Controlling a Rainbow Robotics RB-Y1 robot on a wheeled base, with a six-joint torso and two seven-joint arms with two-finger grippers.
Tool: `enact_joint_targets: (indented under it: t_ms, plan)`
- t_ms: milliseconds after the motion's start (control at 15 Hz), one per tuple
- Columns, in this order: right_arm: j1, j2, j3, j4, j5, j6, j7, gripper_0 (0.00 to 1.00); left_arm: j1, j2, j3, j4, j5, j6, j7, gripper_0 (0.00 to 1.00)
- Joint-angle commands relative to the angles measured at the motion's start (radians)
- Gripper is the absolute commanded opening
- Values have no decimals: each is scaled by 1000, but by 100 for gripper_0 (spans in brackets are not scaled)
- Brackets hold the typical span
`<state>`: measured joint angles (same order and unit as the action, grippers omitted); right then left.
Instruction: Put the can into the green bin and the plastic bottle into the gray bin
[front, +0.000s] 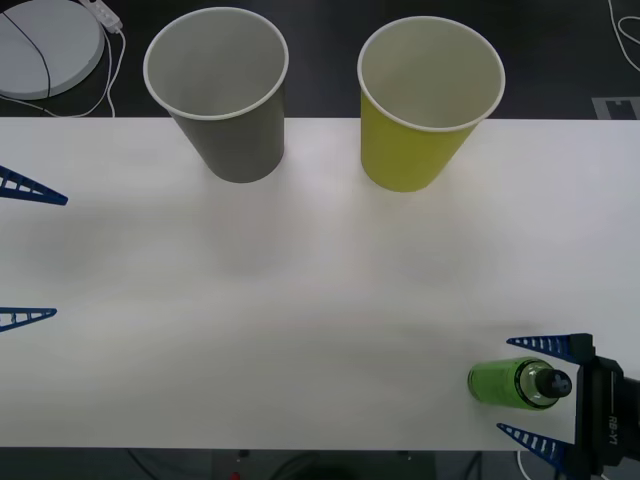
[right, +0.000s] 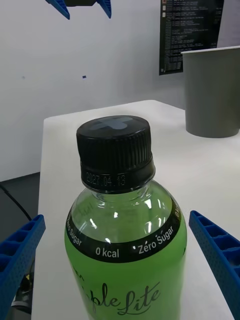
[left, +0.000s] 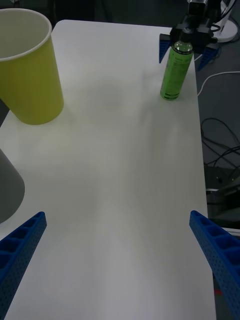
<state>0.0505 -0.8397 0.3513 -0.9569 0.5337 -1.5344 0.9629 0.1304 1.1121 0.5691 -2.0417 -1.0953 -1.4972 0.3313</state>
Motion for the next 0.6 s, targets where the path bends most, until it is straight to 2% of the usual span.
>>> enact_joint_targets:
  t_ms: [67,200,267,333,600]
  plan:
    - [0,1,0,0,0,2,0,100,0,0,0,0,0,0,0,100]
    - [0,1,0,0,0,2,0,100,0,0,0,0,0,0,0,100]
    - [0,-1,0,0,0,2,-1,54,0,0,0,0,0,0,0,100]
    - [-3,-1,0,0,0,2,-6,0,0,0,0,0,0,0,0,100]
    - [0,-1,0,-2,0,2,-6,0,0,0,0,0,0,0,0,100]
